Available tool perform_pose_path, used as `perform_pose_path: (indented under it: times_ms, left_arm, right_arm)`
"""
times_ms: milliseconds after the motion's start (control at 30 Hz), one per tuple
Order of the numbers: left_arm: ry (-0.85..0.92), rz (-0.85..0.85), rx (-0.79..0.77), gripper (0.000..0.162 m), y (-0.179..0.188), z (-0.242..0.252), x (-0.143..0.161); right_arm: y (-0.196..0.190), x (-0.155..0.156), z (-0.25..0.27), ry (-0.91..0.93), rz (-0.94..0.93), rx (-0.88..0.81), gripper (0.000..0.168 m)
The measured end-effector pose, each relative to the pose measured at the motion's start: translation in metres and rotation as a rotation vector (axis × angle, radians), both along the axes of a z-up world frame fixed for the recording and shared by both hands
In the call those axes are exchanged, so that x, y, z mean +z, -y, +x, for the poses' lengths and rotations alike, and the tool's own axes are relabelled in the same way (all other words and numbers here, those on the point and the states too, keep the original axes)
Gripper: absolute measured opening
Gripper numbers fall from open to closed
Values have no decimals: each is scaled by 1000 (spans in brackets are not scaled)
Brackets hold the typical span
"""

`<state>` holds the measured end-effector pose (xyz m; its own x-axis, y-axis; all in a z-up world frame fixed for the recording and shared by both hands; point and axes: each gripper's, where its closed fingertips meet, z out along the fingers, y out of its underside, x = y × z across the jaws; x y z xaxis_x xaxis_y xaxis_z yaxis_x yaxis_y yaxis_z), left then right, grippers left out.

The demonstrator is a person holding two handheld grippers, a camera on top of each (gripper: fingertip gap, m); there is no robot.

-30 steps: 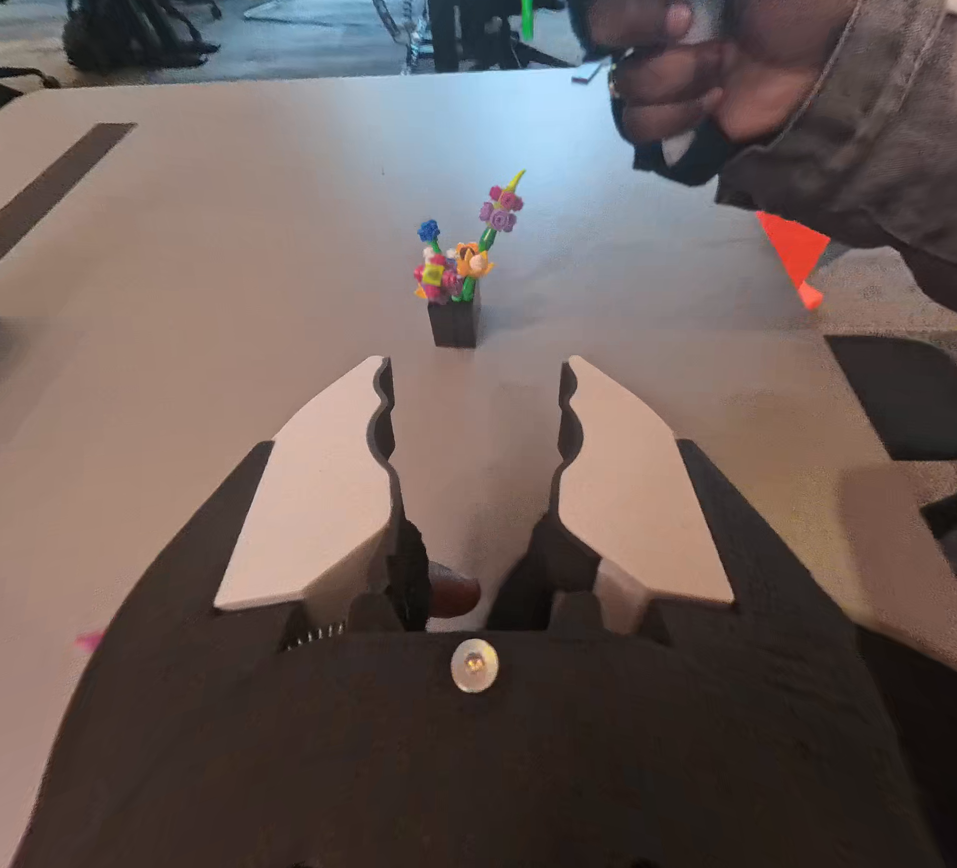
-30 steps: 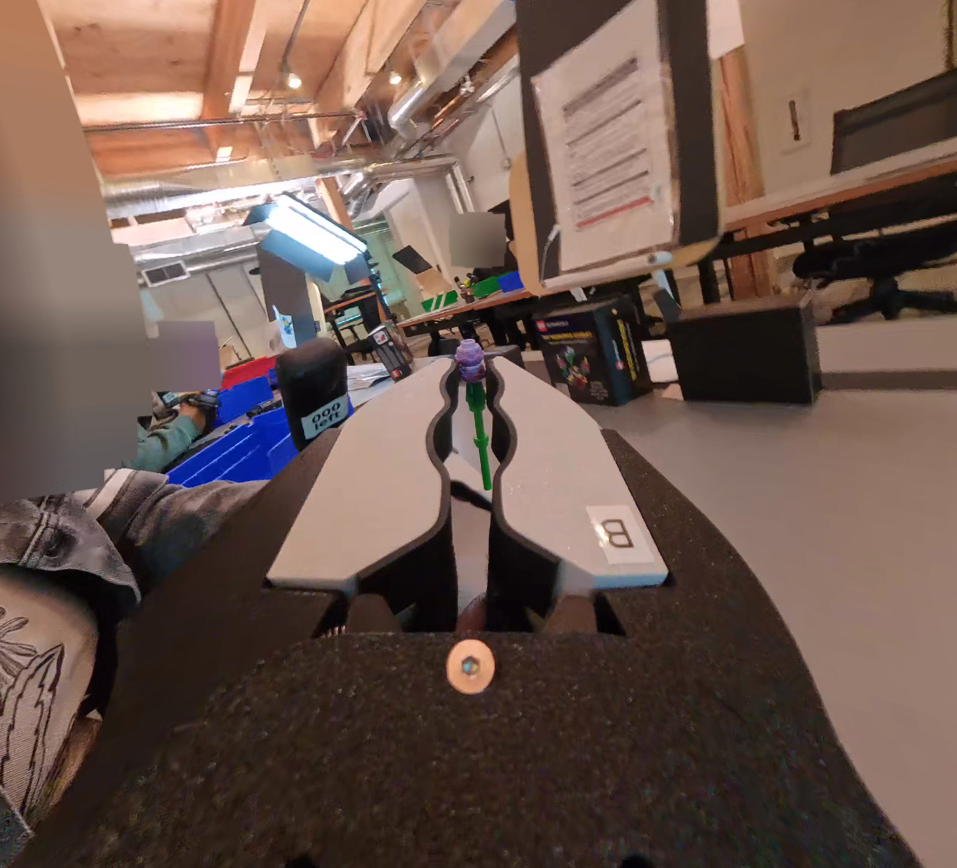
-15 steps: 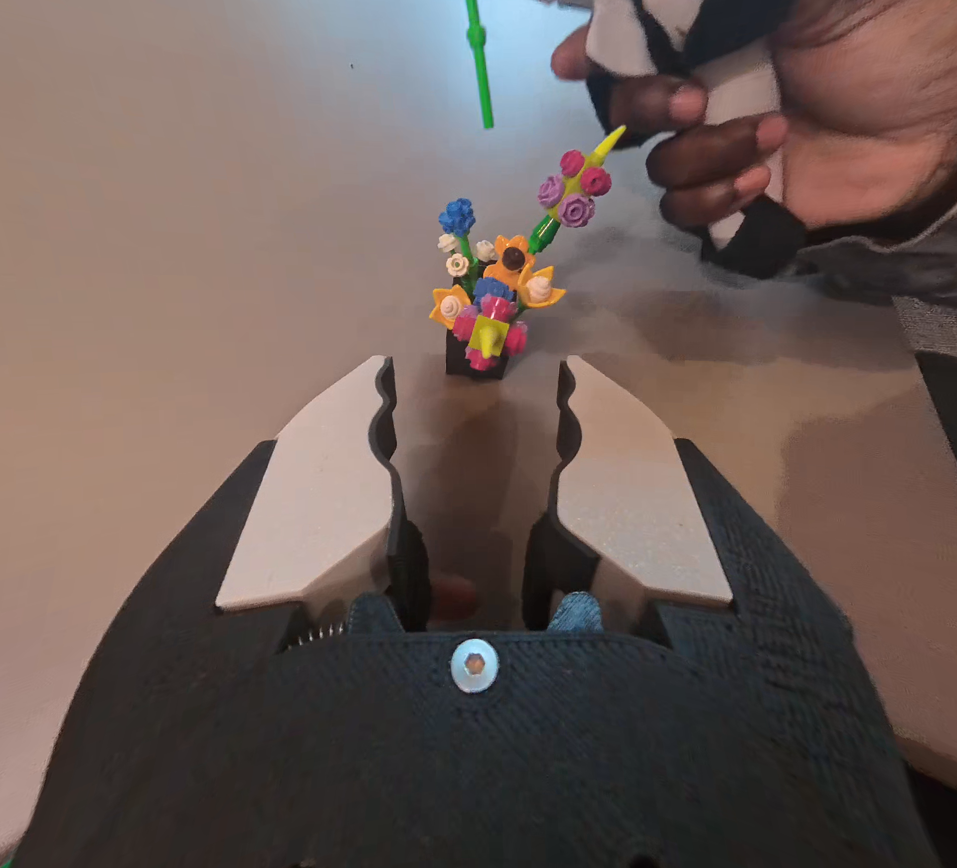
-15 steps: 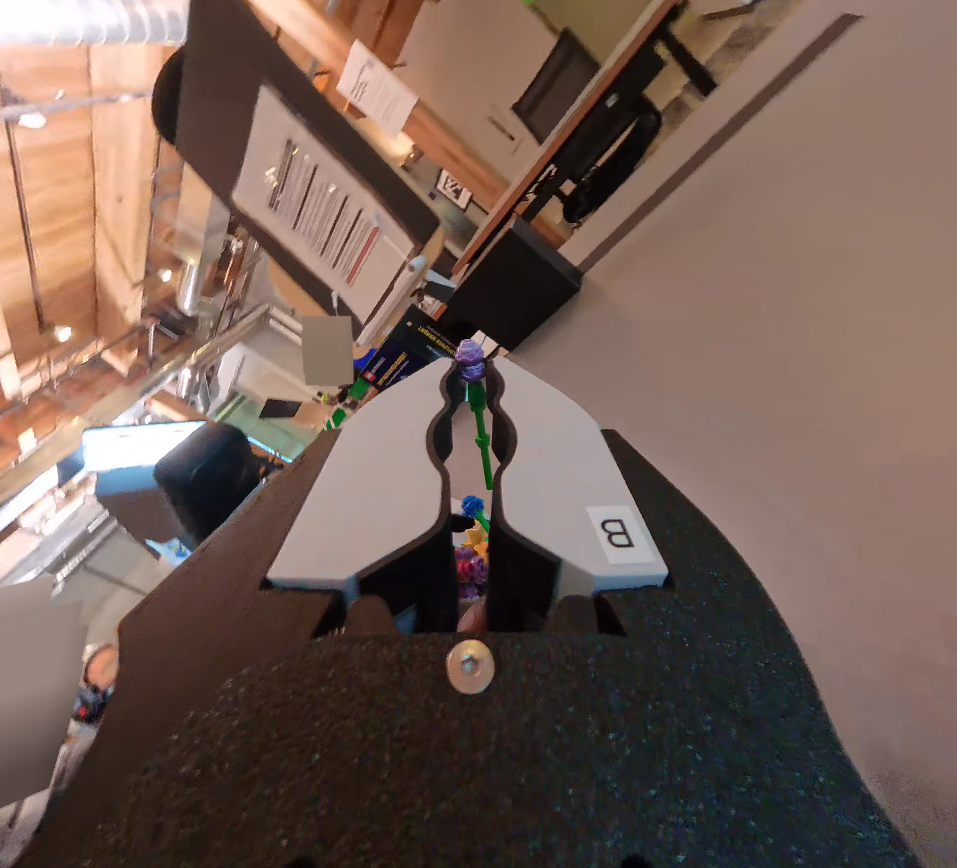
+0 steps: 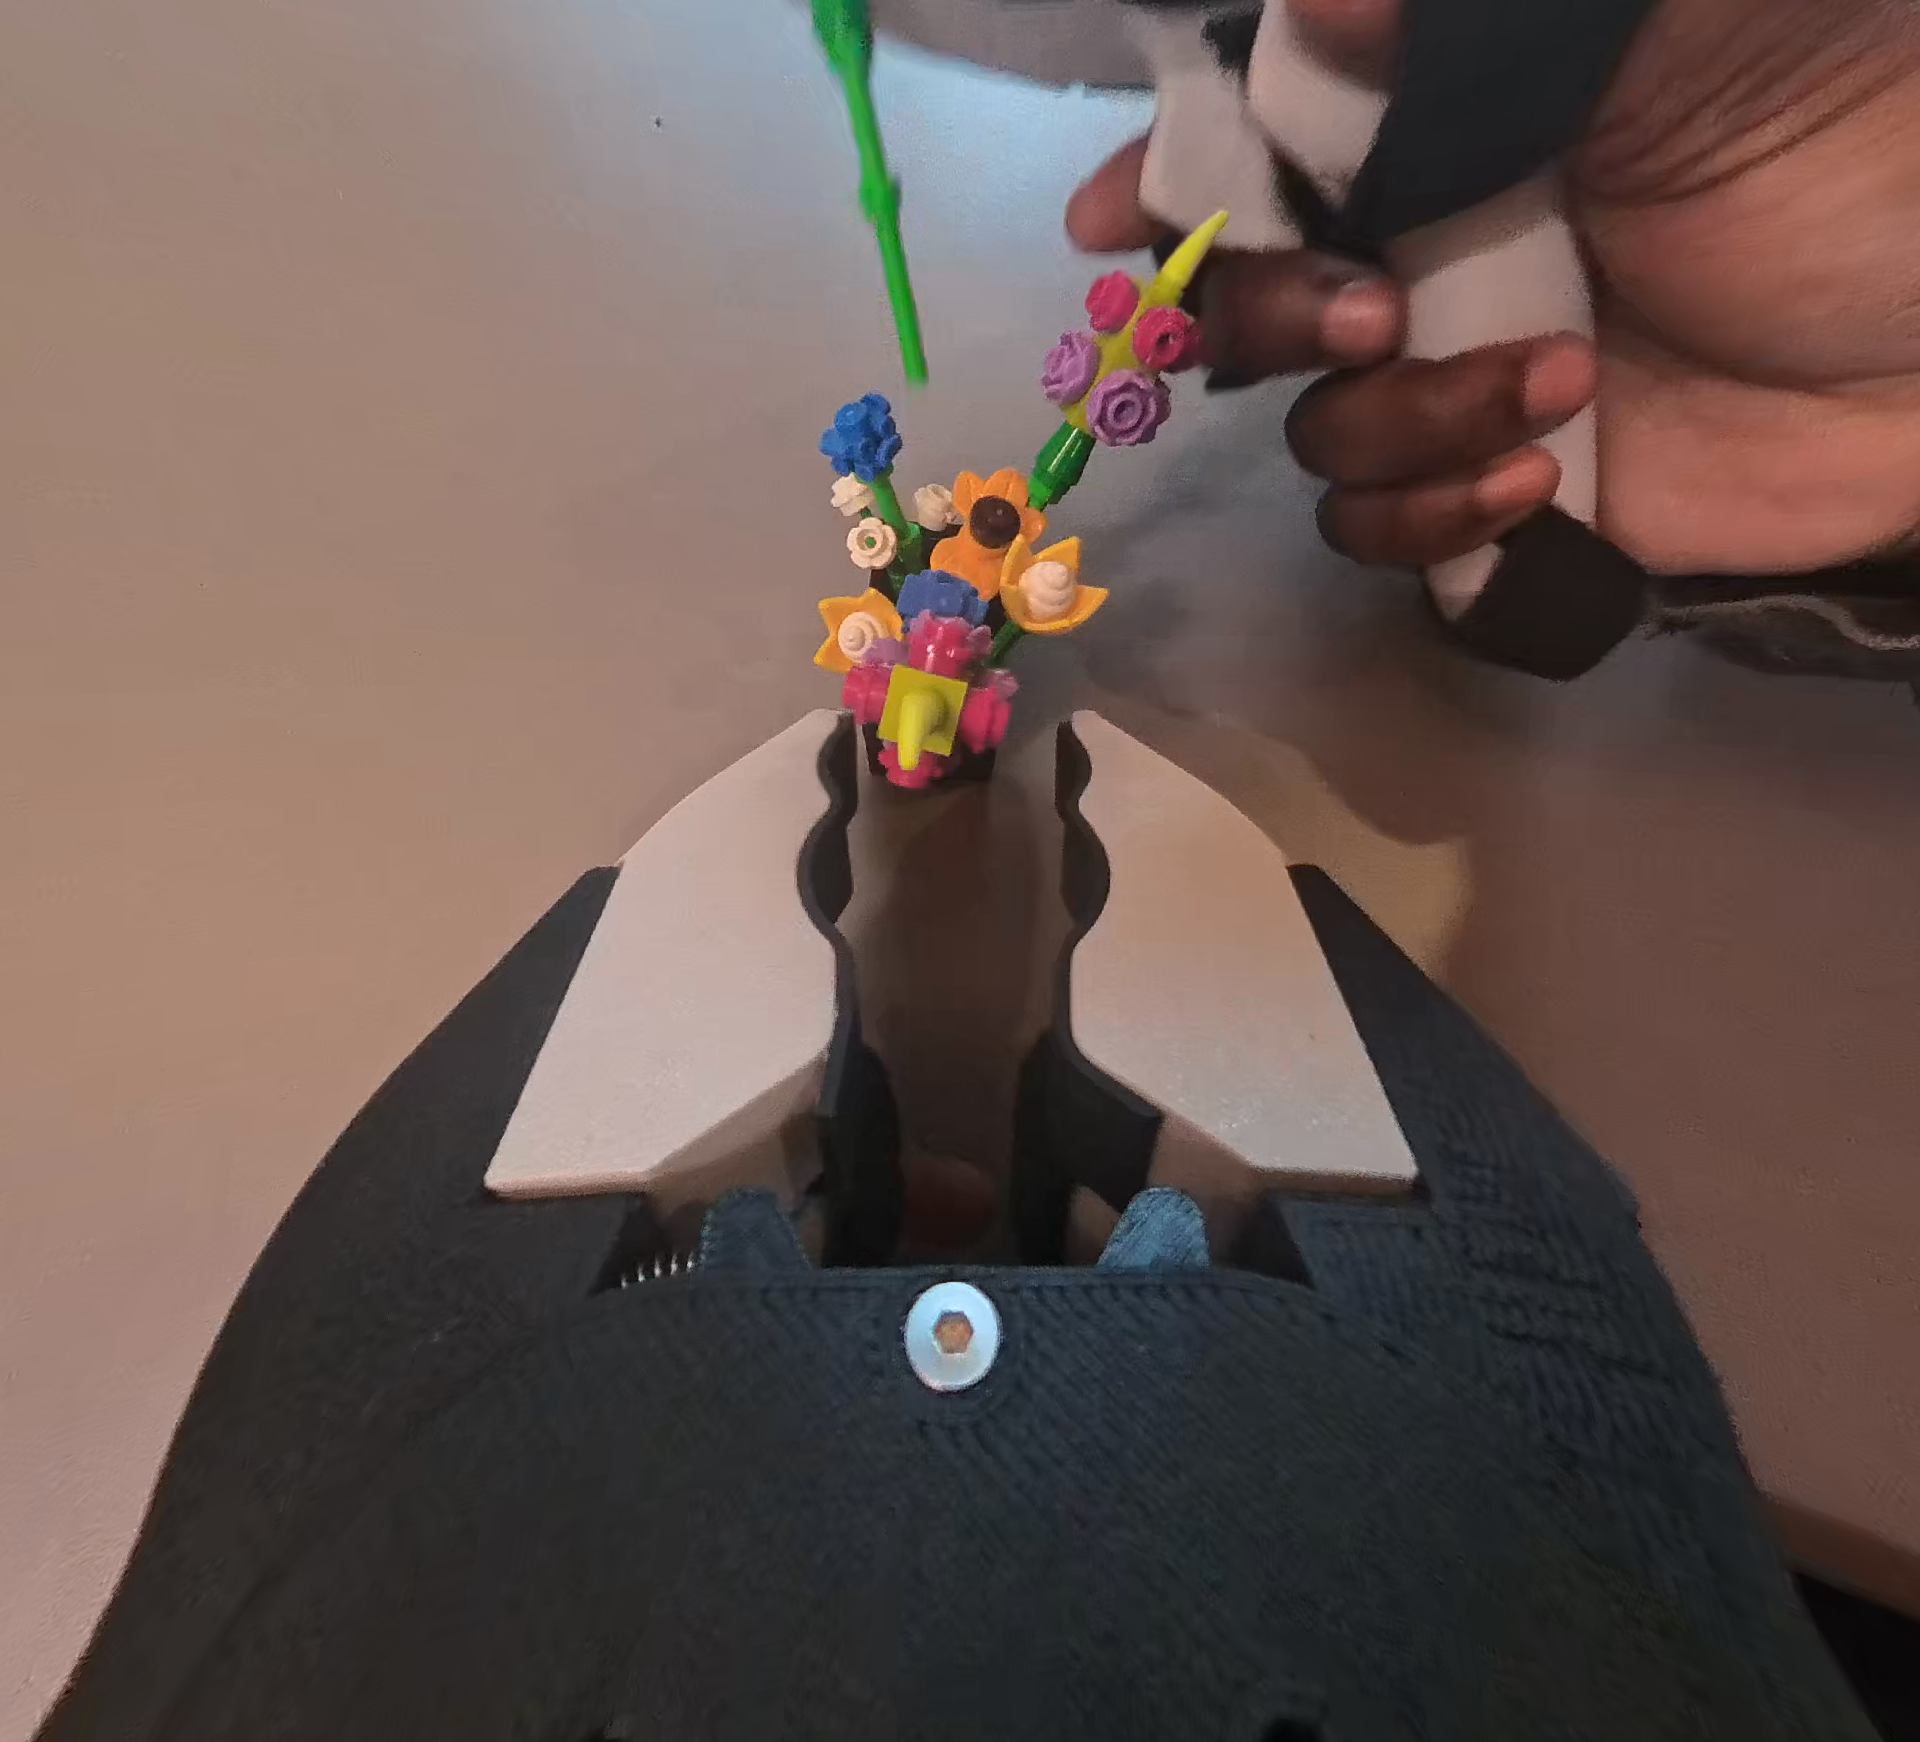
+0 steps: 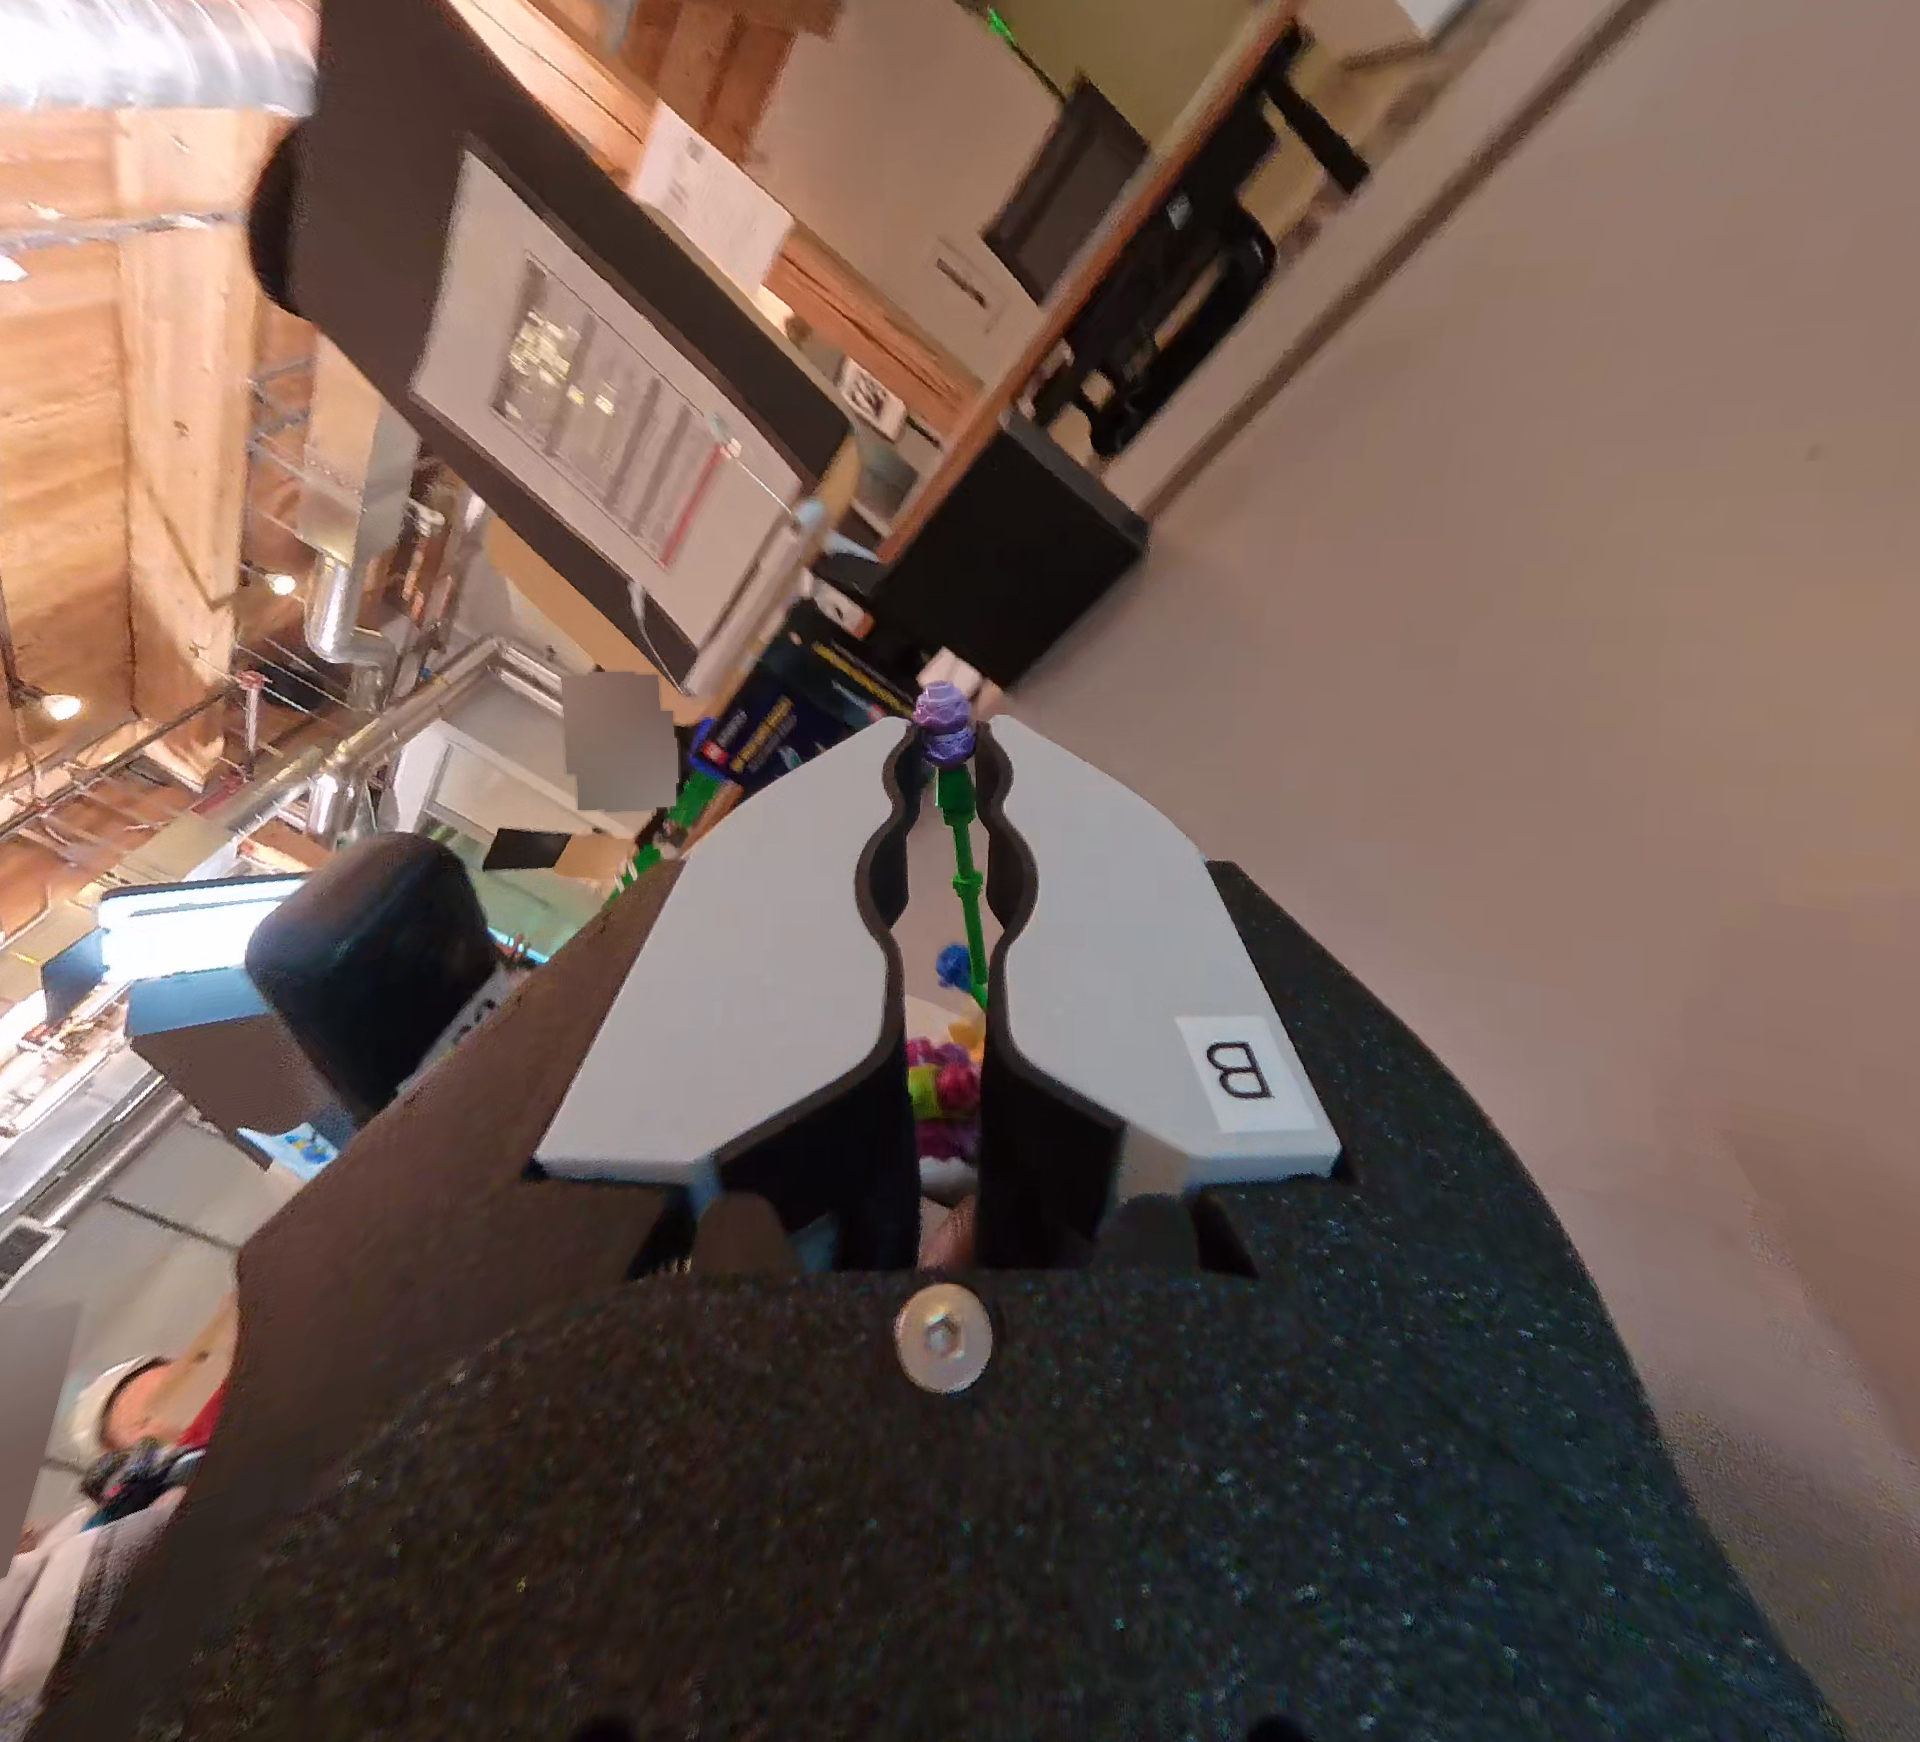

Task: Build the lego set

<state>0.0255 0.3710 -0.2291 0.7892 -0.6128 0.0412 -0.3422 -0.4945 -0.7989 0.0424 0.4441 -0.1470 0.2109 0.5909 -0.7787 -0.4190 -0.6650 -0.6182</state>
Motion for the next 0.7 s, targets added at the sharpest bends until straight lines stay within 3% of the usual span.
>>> perform_pose_path:
  times_ms: [100, 200, 400, 700]
  left_arm:
    - [2, 6, 7, 32, -1, -1, 1]
    - [-2, 8, 8, 28, -1, -1, 0]
    - [-29, 22, 4, 28, 0, 0, -1]
    - [-6, 33, 10, 28, 0, -1, 3]
  right_arm:
    - [10, 34, 12, -28, 215, -68, 9]
    - [33, 40, 2, 92, 390, -89, 9]
    - [47, 22, -18, 284, 482, -89, 10]
    - [43, -4, -27, 408, 427, -52, 10]
